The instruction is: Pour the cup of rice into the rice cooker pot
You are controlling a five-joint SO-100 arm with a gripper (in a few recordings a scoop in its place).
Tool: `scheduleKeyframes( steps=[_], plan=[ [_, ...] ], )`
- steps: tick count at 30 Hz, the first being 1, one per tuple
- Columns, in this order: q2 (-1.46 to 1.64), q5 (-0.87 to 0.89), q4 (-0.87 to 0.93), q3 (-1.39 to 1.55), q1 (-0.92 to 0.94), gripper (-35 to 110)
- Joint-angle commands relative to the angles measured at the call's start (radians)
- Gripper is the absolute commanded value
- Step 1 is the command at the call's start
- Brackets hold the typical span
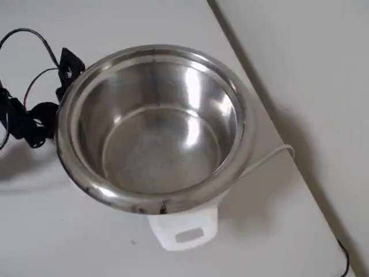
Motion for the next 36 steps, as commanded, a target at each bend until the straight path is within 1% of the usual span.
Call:
scheduleKeyframes(
  steps=[1, 5, 11, 18, 23, 25, 29, 36],
  plan=[
    [-0.028, 0.020, -0.020, -0.106, -0.035, 63],
    [-0.097, 0.026, -0.020, -0.215, -0.032, 63],
    [-0.152, 0.051, -0.011, -0.304, -0.026, 62],
    [-0.167, 0.072, -0.017, -0.321, -0.025, 58],
    [-0.178, 0.103, -0.026, -0.321, -0.018, 46],
    [-0.192, 0.103, -0.034, -0.321, -0.015, 37],
    [-0.212, 0.104, -0.044, -0.322, -0.020, 24],
    [-0.219, 0.109, -0.046, -0.330, -0.014, 16]
  ],
)
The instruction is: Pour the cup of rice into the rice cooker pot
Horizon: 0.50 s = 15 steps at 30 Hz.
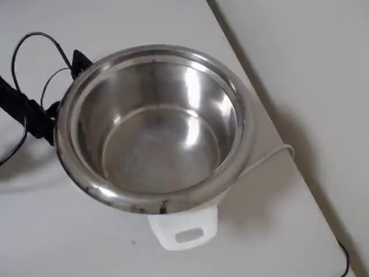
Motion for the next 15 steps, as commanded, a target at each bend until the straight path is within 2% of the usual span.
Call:
scheduleKeyframes(
  steps=[1, 7, 15],
  plan=[
    [0.008, -0.002, -0.014, -0.041, 0.002, 16],
    [0.087, -0.041, 0.048, -0.029, 0.025, 16],
    [0.331, -0.077, 0.253, 0.028, 0.069, 16]
  ],
)
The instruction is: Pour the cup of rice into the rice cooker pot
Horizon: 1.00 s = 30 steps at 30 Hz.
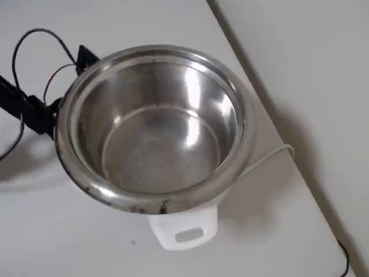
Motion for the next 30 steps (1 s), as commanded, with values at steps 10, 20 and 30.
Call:
scheduleKeyframes(
  steps=[10, 20, 30],
  plan=[
    [0.560, 0.000, 0.290, 0.144, 0.057, 15],
    [0.930, 0.012, 0.569, 0.193, 0.089, 15],
    [1.226, 0.054, 0.845, 0.193, 0.124, 15]
  ],
)
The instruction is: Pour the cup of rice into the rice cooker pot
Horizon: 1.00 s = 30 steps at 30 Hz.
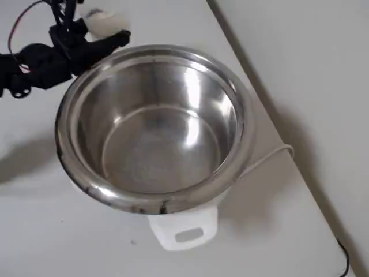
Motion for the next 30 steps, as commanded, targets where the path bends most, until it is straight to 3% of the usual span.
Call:
scheduleKeyframes(
  steps=[1, 15, 23, 30],
  plan=[
    [0.196, 0.032, 0.077, -0.023, 0.040, 15],
    [0.233, 0.290, 0.492, -0.428, 0.244, 15],
    [0.081, 0.558, 0.742, -0.792, 0.396, 15],
    [0.031, 0.830, 0.836, -0.819, 0.440, 15]
  ],
)
